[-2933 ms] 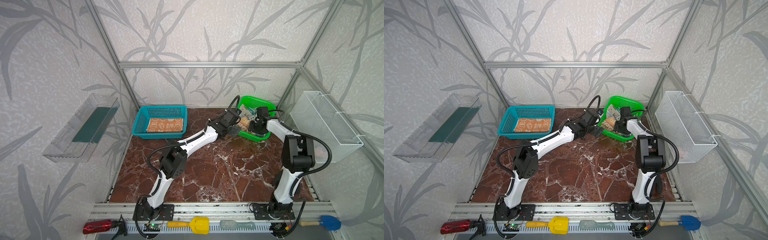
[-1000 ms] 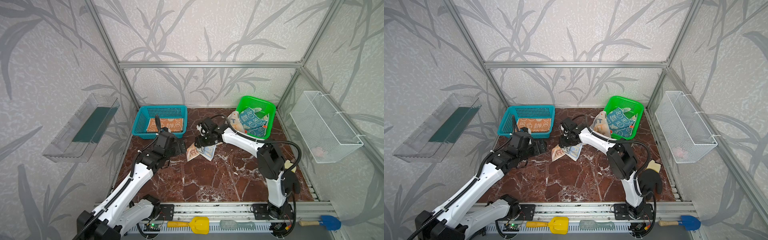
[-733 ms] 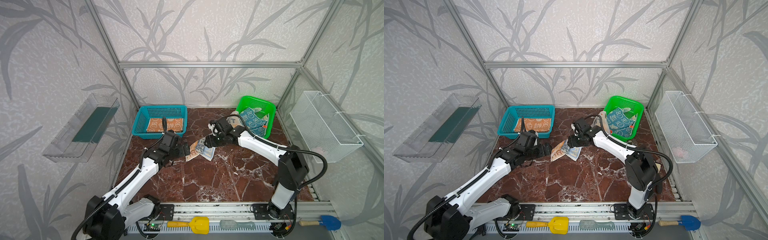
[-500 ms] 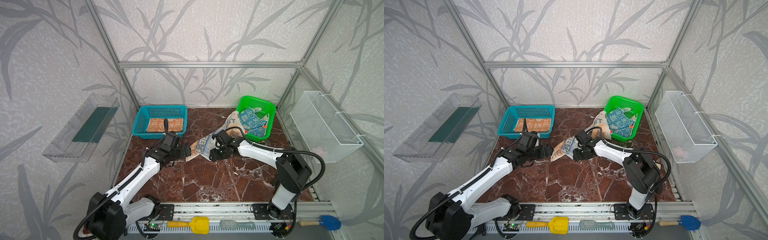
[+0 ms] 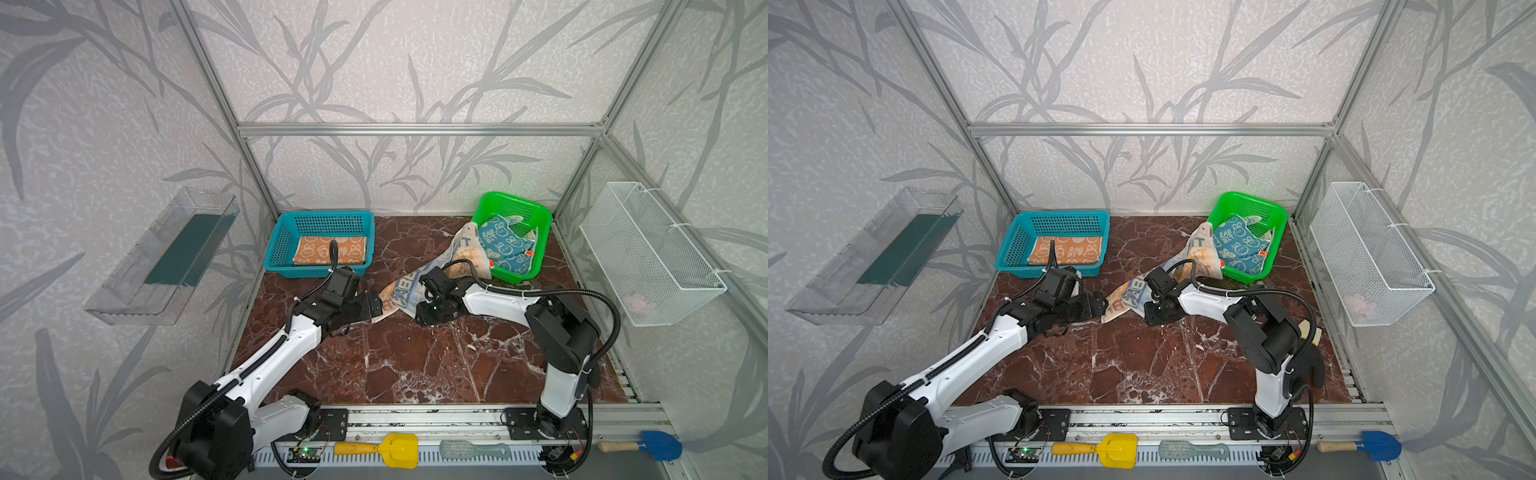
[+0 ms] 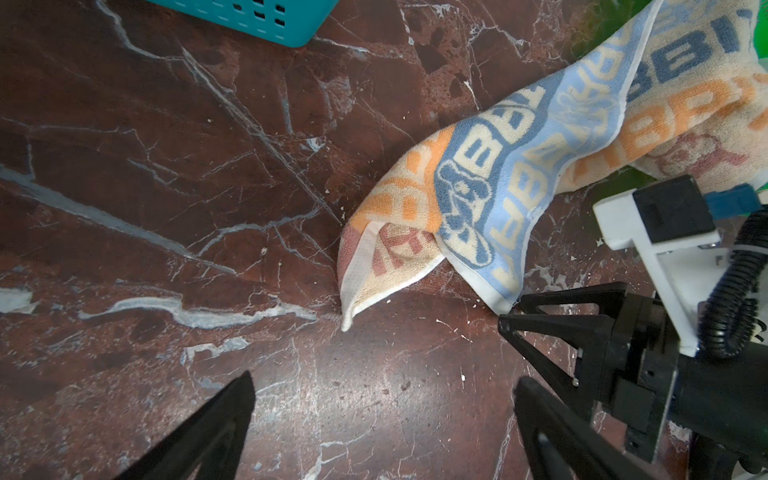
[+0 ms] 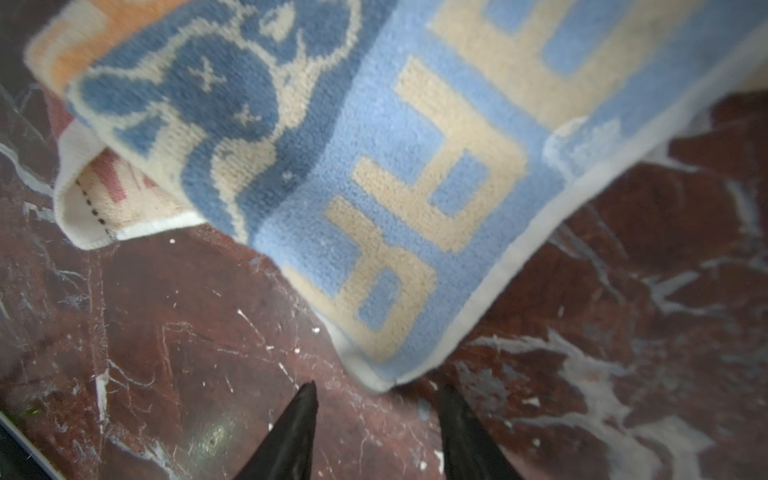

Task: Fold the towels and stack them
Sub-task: 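Grasp the striped towel's corners nearest the robot with both grippers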

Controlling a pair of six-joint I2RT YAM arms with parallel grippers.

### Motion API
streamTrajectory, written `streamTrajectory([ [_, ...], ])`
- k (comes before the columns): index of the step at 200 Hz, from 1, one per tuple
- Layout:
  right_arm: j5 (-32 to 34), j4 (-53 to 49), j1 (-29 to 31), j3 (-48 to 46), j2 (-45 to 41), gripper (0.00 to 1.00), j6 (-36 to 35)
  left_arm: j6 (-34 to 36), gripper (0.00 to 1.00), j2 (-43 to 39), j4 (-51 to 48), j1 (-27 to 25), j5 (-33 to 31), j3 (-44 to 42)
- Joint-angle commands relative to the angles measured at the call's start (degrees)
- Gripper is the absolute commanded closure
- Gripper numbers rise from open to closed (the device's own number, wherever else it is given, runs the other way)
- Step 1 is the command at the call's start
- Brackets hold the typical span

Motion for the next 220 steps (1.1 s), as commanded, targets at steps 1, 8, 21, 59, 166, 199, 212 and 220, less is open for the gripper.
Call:
streamTrajectory([
  [1,1.58,0.93,0.85,1.42,1.99,0.55,1.31,-1.24,0.01,0.22,0.84,0.25,0.28,-1.22],
  [8,1.66,1.09,1.00,1.62,2.35,0.56,1.68,-1.34,0.01,0.39,0.85,0.20,0.33,-1.53],
  [21,2.07,0.53,1.35,2.41,3.14,0.58,1.88,-1.59,0.01,0.49,0.51,0.18,0.31,-1.94],
  [59,4.11,-0.31,1.84,3.62,3.99,0.74,2.41,-2.32,0.01,-0.41,-0.09,0.19,0.06,-3.98],
  [166,2.58,-0.55,-0.06,3.61,0.08,1.00,0.77,-0.14,0.20,18.50,3.97,-4.71,-4.05,-0.36],
  [199,1.33,-0.07,-1.06,2.63,-0.94,1.00,0.18,0.05,0.33,21.76,5.34,-5.28,-6.53,1.32],
  [212,1.14,0.02,-1.32,2.32,-1.17,1.00,-0.05,0.70,0.35,22.28,5.57,-5.21,-8.25,1.60],
  [220,0.98,0.18,-1.49,2.13,-1.35,1.00,-0.11,1.20,0.39,22.68,5.57,-5.20,-9.49,1.85],
])
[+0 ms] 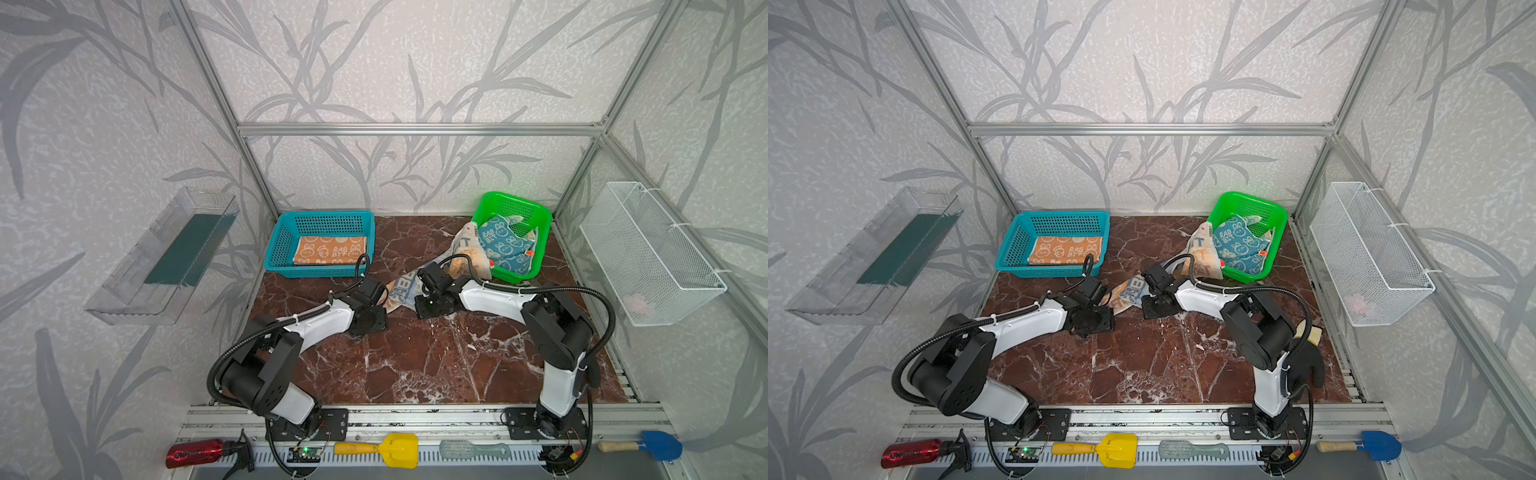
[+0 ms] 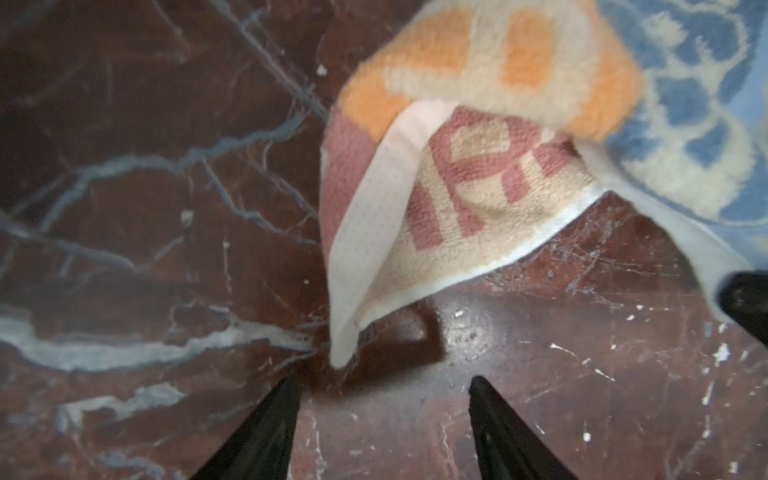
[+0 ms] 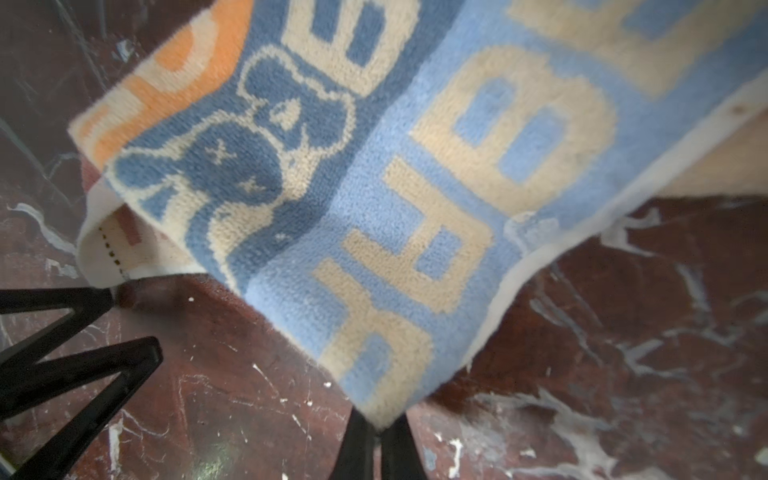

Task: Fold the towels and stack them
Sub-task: 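Grasp the striped towel's corners nearest the robot with both grippers, then lift the striped towel by two corners with both grippers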

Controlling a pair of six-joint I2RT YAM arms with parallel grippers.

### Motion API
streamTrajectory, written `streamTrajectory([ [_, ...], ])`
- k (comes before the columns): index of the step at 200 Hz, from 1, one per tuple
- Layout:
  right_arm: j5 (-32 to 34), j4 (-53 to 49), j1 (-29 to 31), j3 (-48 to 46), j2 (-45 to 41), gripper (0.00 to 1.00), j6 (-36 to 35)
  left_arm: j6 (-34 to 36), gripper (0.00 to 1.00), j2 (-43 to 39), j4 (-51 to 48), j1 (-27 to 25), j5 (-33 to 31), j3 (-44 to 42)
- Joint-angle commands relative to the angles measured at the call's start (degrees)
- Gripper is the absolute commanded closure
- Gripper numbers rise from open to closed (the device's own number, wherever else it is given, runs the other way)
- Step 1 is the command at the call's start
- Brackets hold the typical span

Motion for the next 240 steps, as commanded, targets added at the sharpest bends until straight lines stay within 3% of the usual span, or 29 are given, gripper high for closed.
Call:
streamTrajectory([
  [1,-0.93,-0.60,-0.55,-0.88,-2.49,1.00,-1.09,1.22,0.39,1.04,0.64,0.03,-5.36,1.56],
  [19,-1.46,-0.43,-0.90,-1.10,-2.69,1.00,-1.31,2.49,0.48,2.15,0.90,0.03,-5.81,2.24],
  [73,-2.19,-0.55,-1.26,-1.10,-2.71,1.00,-1.75,2.58,0.54,2.82,3.03,0.03,-8.51,1.81],
  [94,-2.40,-0.35,-1.26,-1.29,-2.70,1.00,-1.58,2.69,0.61,3.95,4.18,-0.04,-8.39,2.01],
  [116,-2.28,-0.39,-1.26,-1.36,-2.87,1.00,-1.57,3.24,0.74,5.23,4.33,-0.12,-7.75,2.42],
  [134,-2.26,-0.59,-1.35,-1.44,-3.14,1.00,-1.71,3.52,0.77,5.59,4.55,-0.11,-8.32,1.93],
  [164,-2.11,-1.74,-1.59,-0.59,-4.13,1.00,-2.41,4.18,1.00,5.50,3.15,-0.07,-8.37,2.84],
  [240,5.19,-16.38,-4.60,13.92,-20.40,1.00,-11.44,11.55,1.00,-12.10,-12.69,0.03,-15.22,18.71],
])
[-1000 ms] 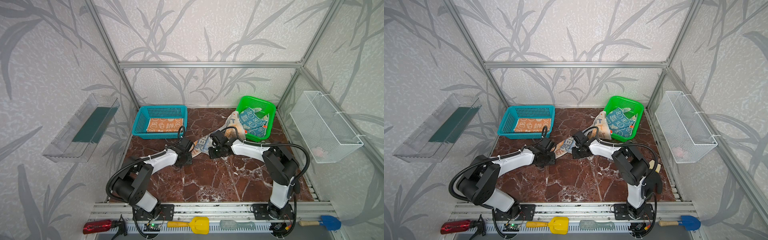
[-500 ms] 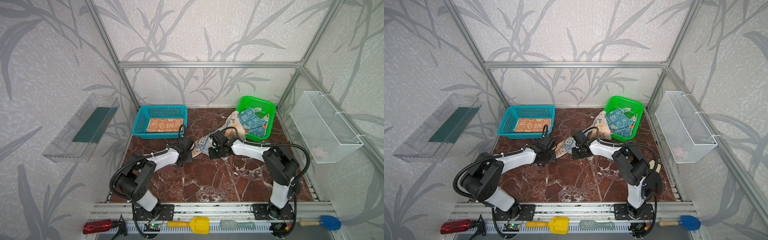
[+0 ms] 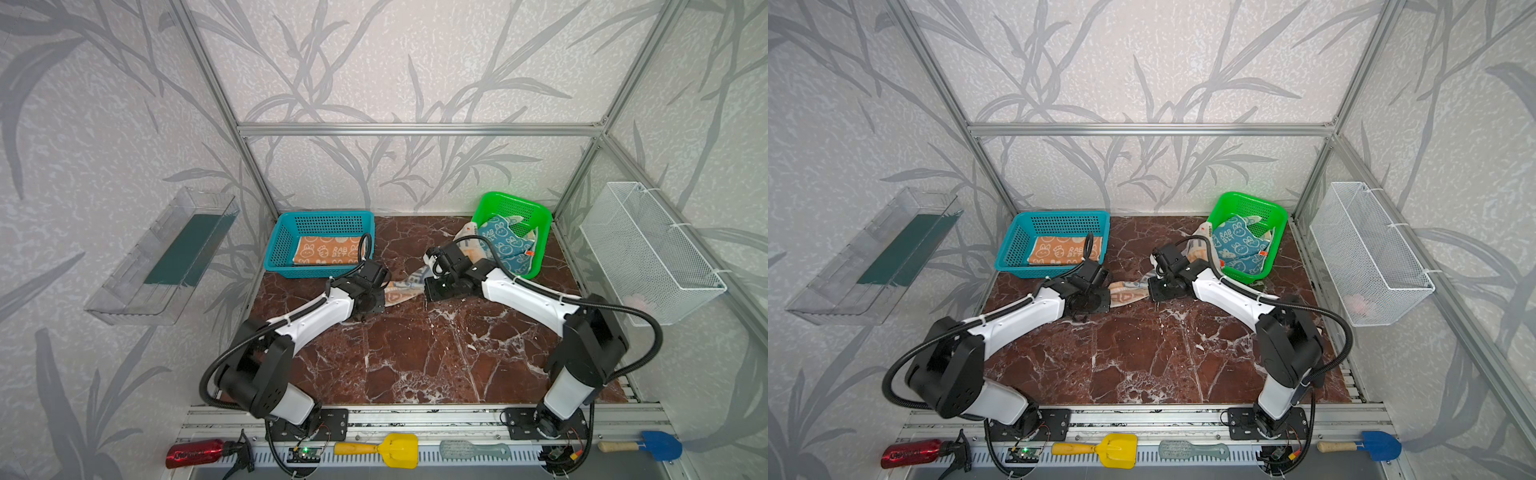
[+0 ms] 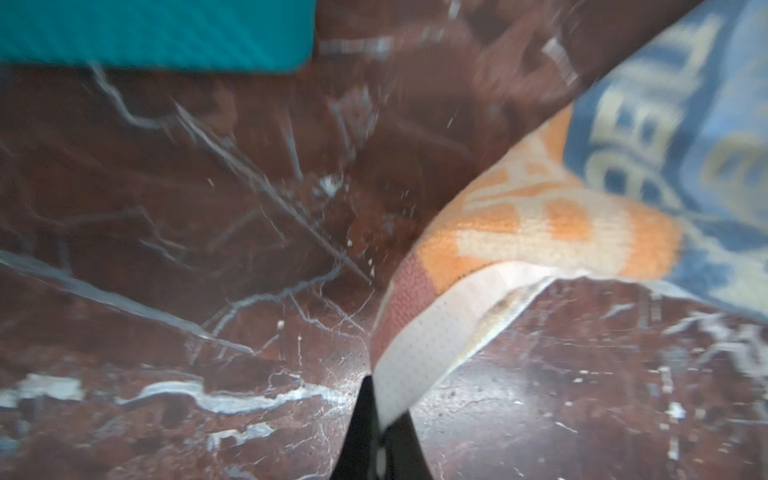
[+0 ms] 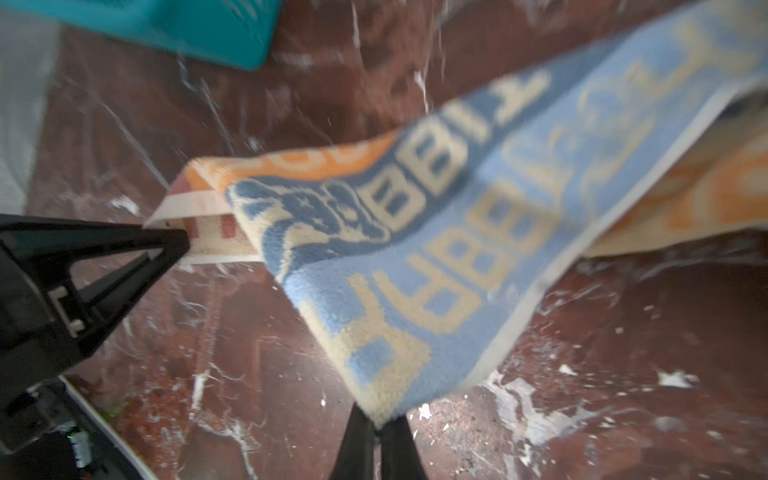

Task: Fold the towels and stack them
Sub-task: 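Lift the striped towel by two corners with both grippers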

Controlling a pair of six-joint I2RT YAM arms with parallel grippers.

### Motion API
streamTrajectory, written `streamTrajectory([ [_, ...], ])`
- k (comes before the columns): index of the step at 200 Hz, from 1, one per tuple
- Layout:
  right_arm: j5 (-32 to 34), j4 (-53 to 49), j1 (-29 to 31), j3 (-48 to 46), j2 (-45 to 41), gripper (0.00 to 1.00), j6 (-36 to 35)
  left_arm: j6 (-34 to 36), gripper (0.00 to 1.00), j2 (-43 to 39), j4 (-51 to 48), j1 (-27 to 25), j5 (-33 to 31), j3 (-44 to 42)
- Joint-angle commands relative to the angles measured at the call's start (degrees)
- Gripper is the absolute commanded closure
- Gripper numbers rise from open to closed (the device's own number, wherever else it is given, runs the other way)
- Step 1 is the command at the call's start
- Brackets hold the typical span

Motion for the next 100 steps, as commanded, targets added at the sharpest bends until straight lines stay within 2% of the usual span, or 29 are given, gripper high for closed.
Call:
streamTrajectory([
  [1,4.81,-5.68,-0.67,6.04,-7.62,1.00,-5.03,4.51,1.00,-7.83,-5.87,0.07,-5.10,6.55],
  [61,11.20,-16.71,-1.19,24.00,-16.53,1.00,-12.01,18.33,1.00,-15.10,-15.70,0.13,-5.73,27.45],
  [100,11.52,-21.12,-1.13,29.30,-23.06,1.00,-15.56,21.79,1.00,-18.78,-19.62,-0.02,0.31,36.64],
])
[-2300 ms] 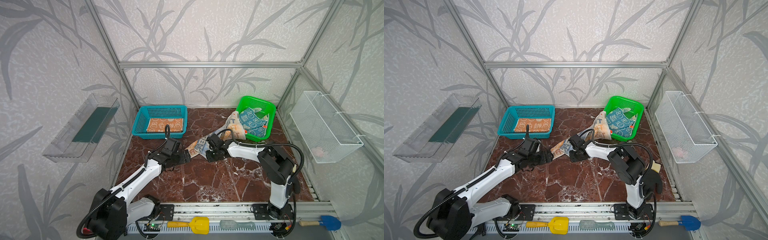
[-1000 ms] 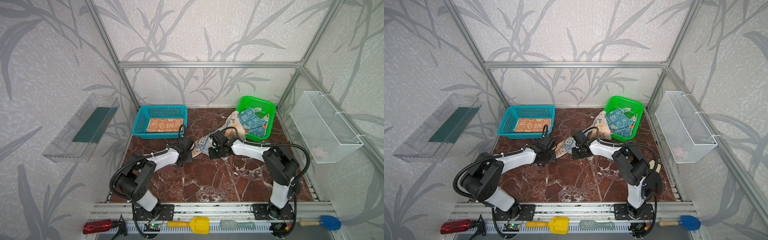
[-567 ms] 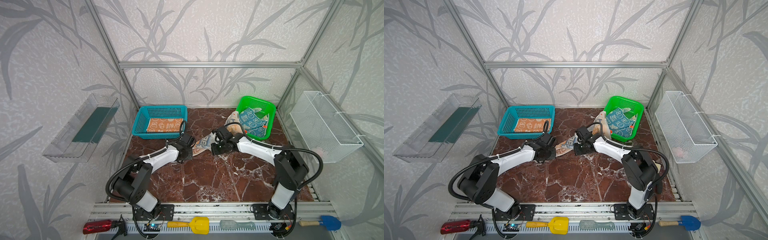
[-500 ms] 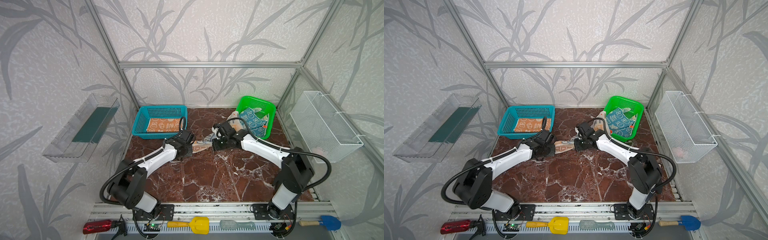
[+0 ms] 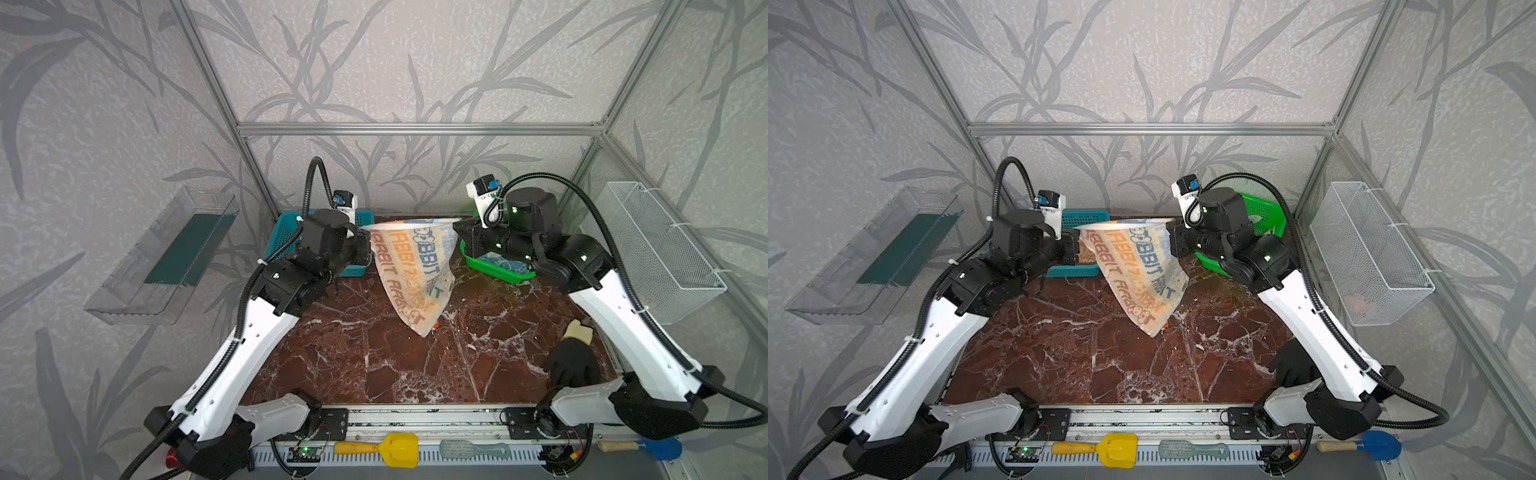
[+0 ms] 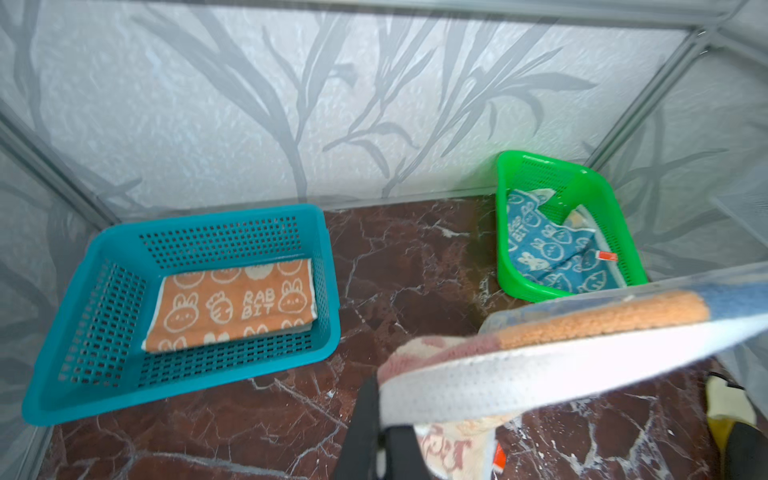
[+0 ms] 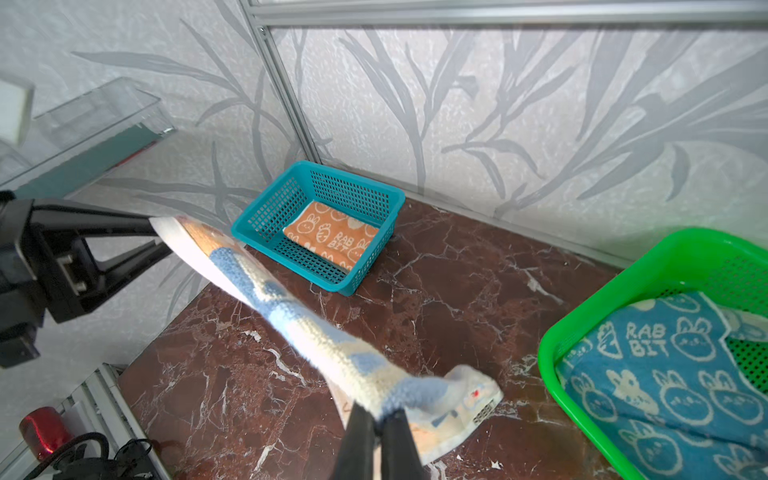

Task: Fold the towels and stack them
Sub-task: 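Lift the striped towel by two corners with both grippers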

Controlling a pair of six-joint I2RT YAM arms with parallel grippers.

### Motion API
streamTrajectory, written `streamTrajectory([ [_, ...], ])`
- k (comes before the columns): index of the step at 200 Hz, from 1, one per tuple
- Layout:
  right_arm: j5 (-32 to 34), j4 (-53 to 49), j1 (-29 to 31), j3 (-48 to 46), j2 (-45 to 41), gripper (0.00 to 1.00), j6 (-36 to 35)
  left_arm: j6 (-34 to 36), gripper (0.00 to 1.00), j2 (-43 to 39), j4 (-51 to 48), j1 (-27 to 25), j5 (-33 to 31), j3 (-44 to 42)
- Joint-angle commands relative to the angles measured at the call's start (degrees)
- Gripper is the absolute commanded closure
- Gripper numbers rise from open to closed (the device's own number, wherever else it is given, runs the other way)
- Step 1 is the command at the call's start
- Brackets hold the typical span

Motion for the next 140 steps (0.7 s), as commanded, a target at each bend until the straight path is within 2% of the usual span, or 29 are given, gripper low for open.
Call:
streamTrajectory([
  [1,3.69,-6.65,-0.77,2.94,-5.08,1.00,-3.48,4.34,1.00,-2.88,-7.49,0.70,1.16,4.43],
  [44,1.11,-9.84,-0.77,1.73,-11.79,1.00,-4.08,4.76,1.00,-5.50,-12.96,0.12,10.49,10.19],
  [64,2.01,-10.34,-0.79,0.58,-11.43,1.00,-4.20,4.82,1.00,-4.95,-13.46,0.10,10.92,10.37],
  [92,2.29,-8.98,-2.30,-1.64,-7.05,1.00,-3.78,7.44,1.00,0.51,-14.79,0.14,3.89,8.85],
  [118,-5.04,-5.48,-9.27,-4.12,-2.14,1.00,-1.14,11.74,1.00,8.32,-14.29,0.16,-3.35,8.07],
  [140,-7.36,-2.85,-13.76,-5.25,2.94,1.00,-0.48,13.67,1.00,14.24,-10.40,0.24,-8.40,7.60],
])
